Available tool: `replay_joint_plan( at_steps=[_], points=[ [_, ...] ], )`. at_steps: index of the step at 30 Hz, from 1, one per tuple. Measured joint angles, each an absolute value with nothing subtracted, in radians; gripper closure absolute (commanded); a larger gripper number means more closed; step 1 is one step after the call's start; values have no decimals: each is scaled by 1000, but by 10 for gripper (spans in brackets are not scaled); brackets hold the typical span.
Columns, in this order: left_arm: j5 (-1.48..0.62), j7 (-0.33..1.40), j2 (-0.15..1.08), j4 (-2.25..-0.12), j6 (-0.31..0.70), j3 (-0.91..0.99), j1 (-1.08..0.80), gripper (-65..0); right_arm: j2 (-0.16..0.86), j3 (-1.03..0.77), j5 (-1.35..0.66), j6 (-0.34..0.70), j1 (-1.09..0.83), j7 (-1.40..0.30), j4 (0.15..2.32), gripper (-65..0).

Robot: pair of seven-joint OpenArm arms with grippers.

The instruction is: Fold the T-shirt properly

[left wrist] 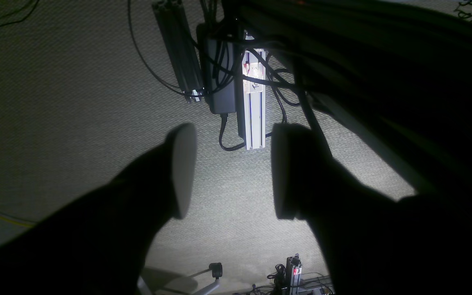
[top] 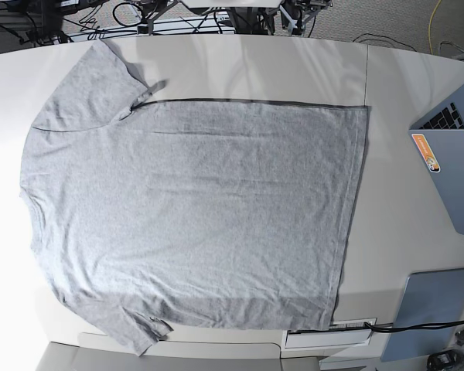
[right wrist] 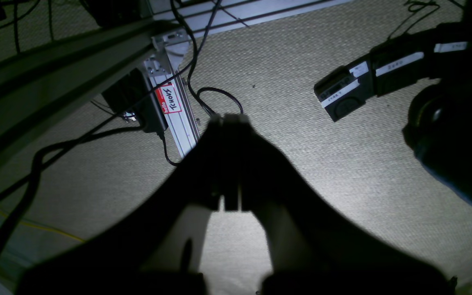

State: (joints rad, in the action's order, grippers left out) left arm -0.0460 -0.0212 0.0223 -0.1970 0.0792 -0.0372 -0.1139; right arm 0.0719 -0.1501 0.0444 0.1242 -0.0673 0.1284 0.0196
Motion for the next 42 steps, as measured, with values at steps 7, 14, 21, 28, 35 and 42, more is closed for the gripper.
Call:
replay_joint_plan(
  at_steps=[7,14,21,28,35,42],
  points=[
    [-46,-21,22,-197,79,-37,-114,-309,72,-150,44,124,-67,128,20,0],
    [-46,-22,22,-201,67,-37,-120,-309,72,-150,44,124,-109,155,20,0],
    [-44,11,37,-343,4,-37,-206,-309,115,-150,44,125,-165,185,22,0],
    [-46,74,119,-612,97,-37,-399,-309,141,-150,51,178,-320,178,190,0],
    [-83,139,193,-931,102,-37,-575,-309,142,-150,50,177,-561,144,523,0],
    [-141,237,289,-1268,94,-39,-783,-307,157,-147,-48,179,-854,43,975,0]
  ],
)
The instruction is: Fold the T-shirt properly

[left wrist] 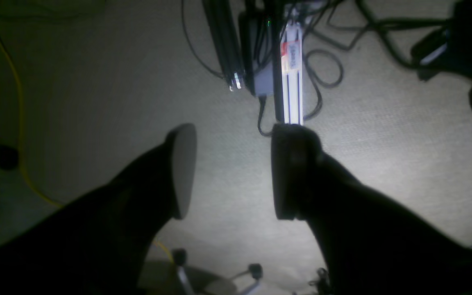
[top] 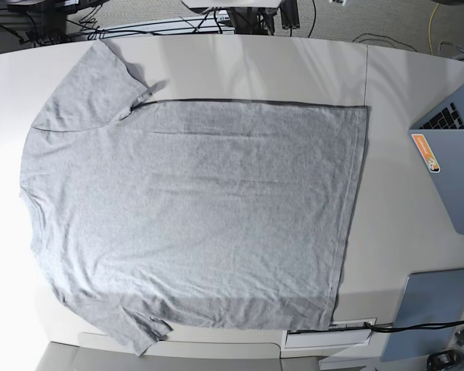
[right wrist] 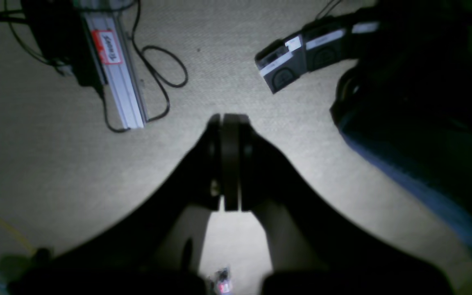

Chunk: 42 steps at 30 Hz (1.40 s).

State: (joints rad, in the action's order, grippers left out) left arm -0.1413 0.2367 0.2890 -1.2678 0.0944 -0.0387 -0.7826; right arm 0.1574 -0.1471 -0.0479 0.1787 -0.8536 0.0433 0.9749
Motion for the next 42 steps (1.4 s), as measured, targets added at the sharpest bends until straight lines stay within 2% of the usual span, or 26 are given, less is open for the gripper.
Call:
replay_joint_plan(
  at_steps=[7,12,17,19,23,26,30,31,32,36,38,42],
  points=[
    [-141,312,346,-1650,53,62,-1002,-307,241,-148,-50,179,-1155,-46,1457,0],
    [-57,345,350,-1942,149,217,-1118,-307,296,-178,-50,181,-1291,-157,1746,0],
    [89,360,349,-2188,251,321,-1190,-307,313,-302,-48,189,-1286,-178,1966,0],
    [144,346,358,-2273,289,342,-1176,-307,315,-367,-48,226,-1287,-194,2035,0],
    [214,337,463,-2345,376,342,-1138,-307,313,-477,15,310,-1293,-226,2167,0],
    [380,298,555,-2340,515,345,-1102,-307,315,-548,120,335,-1292,-215,2260,0],
    [554,230,607,-2341,532,344,-1081,-308,368,-582,245,364,-1294,-213,2323,0],
    [577,228,617,-2341,532,344,-1079,-314,385,-582,263,361,-1294,-213,2330,-16],
    [597,220,625,-2341,533,344,-1074,-326,400,-582,265,363,-1294,-213,2335,-58],
    [636,163,662,-2341,530,344,-1066,-375,429,-580,300,367,-1295,-307,2337,-261],
    [643,96,659,-2341,530,343,-1051,-376,436,-580,322,364,-1294,-342,2337,-288],
    [645,52,657,-2339,533,338,-989,-376,438,-580,397,380,-1294,-293,2337,-287]
  ],
)
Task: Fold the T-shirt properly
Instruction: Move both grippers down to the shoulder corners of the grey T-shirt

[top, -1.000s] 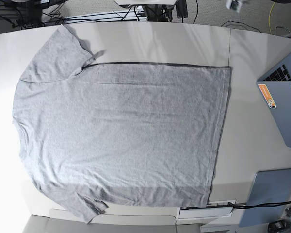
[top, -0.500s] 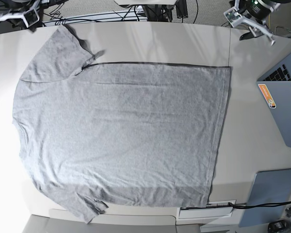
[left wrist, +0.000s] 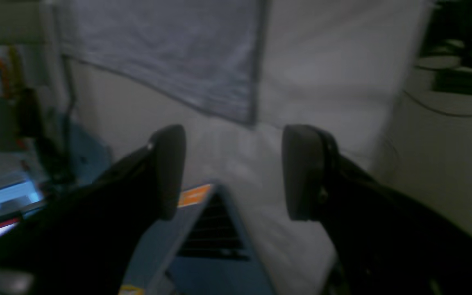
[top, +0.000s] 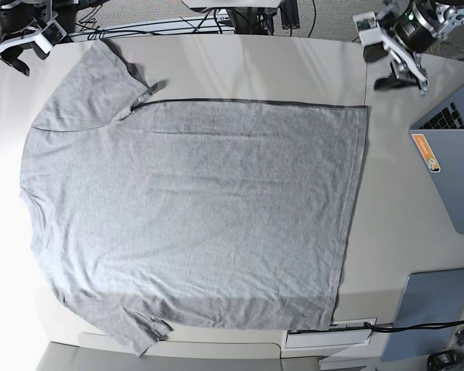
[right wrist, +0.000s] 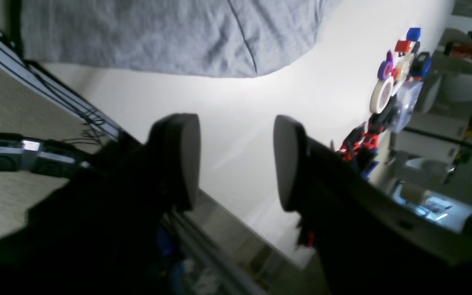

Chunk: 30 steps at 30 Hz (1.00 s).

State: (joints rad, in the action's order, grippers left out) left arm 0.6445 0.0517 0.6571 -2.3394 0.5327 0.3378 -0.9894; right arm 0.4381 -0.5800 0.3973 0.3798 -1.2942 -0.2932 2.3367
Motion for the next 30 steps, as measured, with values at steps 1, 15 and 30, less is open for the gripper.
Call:
replay_joint_plan(
  at_steps=[1,15,30],
  points=[
    [646,51,657,-2329,526,324,-968,-376,439,-580,419,404,-1294,-264,2337,-287],
    [683,130,654,-2106,442,-12,-737,-375,437,-580,546,548,-1278,-182,2337,-287],
    [655,88,653,-1840,457,-64,-503,-360,438,-580,546,547,-1277,-186,2337,-287]
  ],
)
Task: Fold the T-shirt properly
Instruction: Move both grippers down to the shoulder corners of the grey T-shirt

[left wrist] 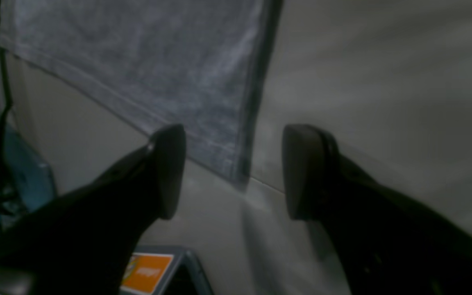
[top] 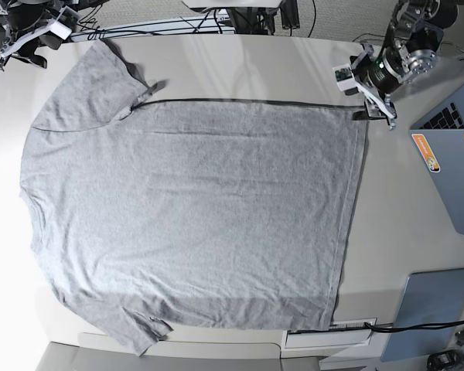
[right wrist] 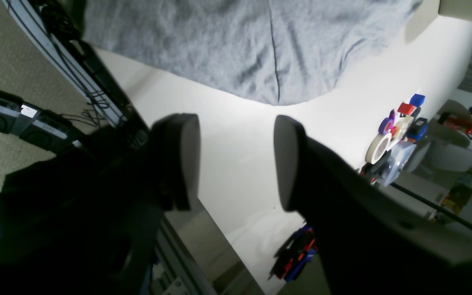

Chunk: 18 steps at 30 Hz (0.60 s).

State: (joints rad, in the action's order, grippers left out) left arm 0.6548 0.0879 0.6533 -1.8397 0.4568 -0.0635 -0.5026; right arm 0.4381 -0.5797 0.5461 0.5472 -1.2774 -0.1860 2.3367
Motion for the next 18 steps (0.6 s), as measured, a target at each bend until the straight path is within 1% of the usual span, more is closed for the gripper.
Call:
replay_joint_plan(
  at_steps=[2,9,13,15,18],
  points=[
    [630,81,653,-1815,458,-64,-480,-349,438,-580,546,548,-1277,-186,2337,-287],
    [615,20,651,-1734,448,-64,-416,-349,438,-580,546,548,-1277,-186,2337,-287],
    [587,12,651,-1697,476,-62,-373,-344,438,-580,546,548,-1277,-186,2337,-287],
    [579,14,652,-1692,492,-62,-362,-315,438,-580,546,548,-1278,-186,2337,-287],
    [583,17,651,-1688,500,-62,-353,-230,438,-580,546,548,-1277,-186,2337,-287]
  ],
)
